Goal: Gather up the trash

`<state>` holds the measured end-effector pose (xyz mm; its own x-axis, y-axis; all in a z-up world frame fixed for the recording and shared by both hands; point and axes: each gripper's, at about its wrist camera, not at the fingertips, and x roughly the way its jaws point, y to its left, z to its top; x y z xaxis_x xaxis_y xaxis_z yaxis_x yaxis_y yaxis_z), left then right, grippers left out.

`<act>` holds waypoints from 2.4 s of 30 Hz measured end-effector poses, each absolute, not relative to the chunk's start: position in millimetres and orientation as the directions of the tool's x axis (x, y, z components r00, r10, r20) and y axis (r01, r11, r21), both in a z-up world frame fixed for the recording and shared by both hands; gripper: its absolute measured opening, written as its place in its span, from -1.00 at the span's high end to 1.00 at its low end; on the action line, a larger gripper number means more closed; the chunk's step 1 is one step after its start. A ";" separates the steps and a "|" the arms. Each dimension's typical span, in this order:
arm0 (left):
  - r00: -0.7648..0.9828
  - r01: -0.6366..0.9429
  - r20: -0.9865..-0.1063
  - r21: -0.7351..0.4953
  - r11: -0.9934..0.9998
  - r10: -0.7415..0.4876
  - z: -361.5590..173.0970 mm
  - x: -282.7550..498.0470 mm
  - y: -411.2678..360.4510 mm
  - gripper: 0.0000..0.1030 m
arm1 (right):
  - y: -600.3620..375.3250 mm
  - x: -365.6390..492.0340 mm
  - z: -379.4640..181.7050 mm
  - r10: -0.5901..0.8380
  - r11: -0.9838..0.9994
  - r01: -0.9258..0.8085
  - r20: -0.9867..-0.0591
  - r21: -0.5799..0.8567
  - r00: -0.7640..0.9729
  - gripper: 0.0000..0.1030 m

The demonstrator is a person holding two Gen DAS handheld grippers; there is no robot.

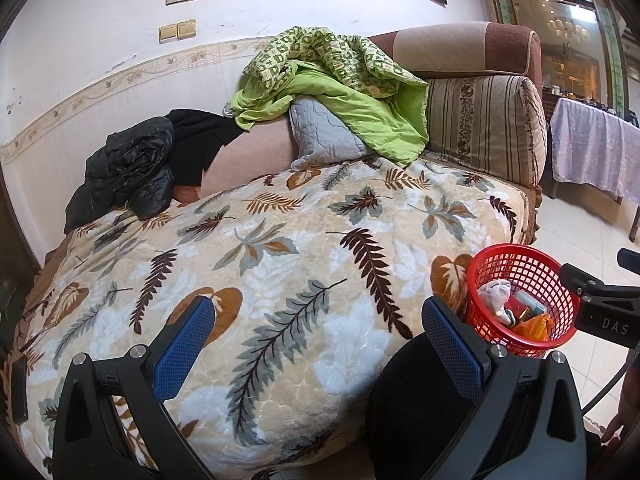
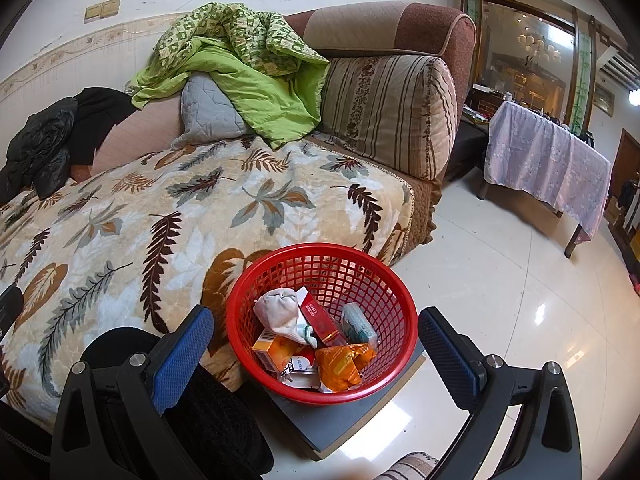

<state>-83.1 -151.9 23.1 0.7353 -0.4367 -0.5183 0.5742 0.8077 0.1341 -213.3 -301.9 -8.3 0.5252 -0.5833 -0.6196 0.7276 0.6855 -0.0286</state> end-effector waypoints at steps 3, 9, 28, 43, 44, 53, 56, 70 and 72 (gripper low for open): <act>0.735 0.575 -0.518 0.134 0.807 -0.438 23.3 -83.3 -151.8 -1.00 | -301.7 -213.0 -9.4 -0.583 0.687 0.726 -0.619 -0.029 0.526 -1.00; 0.735 0.574 -0.518 0.134 0.808 -0.437 23.4 -83.8 -152.0 -1.00 | -300.8 -212.8 -9.0 -0.584 0.689 0.724 -0.617 -0.031 0.528 -1.00; 0.735 0.573 -0.520 0.132 0.809 -0.435 22.7 -84.1 -151.9 -1.00 | -298.3 -208.8 -5.6 -0.576 0.702 0.712 -0.616 -0.034 0.538 -1.00; 0.681 0.285 -0.694 -0.046 0.957 -0.236 -4.3 25.1 -68.1 -0.99 | -260.2 -59.2 12.0 -0.300 0.915 0.404 -0.648 0.012 0.700 -1.00; 0.673 0.235 -0.714 -0.042 0.971 -0.194 -9.3 37.6 -57.3 -1.00 | -253.3 -39.0 7.4 -0.286 0.926 0.377 -0.662 -0.005 0.693 -1.00; 0.576 -0.006 -0.817 -0.019 1.000 -0.012 -57.3 151.2 18.0 -1.00 | -207.0 144.1 -82.4 -0.111 0.970 0.244 -0.854 0.020 0.509 -0.99; 0.553 -0.035 -0.833 0.010 0.999 0.028 -76.8 180.6 27.8 -1.00 | -193.5 179.8 -92.5 -0.147 0.969 0.248 -0.823 -0.008 0.548 -0.99; 0.589 -0.008 -0.807 0.051 0.999 0.046 -102.1 220.1 24.6 -1.00 | -189.2 202.2 -113.7 -0.134 0.958 0.284 -0.806 0.044 0.576 -1.00; 0.590 -0.010 -0.806 0.056 0.998 0.051 -101.6 218.7 25.4 -1.00 | -189.1 202.6 -113.8 -0.138 0.958 0.284 -0.807 0.039 0.574 -1.00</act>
<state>218.7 25.4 -101.6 0.5903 0.0512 -0.8055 -0.0103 0.9984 0.0559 202.6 -189.1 -113.8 0.5743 -0.1375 -0.8070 0.2841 0.9580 0.0390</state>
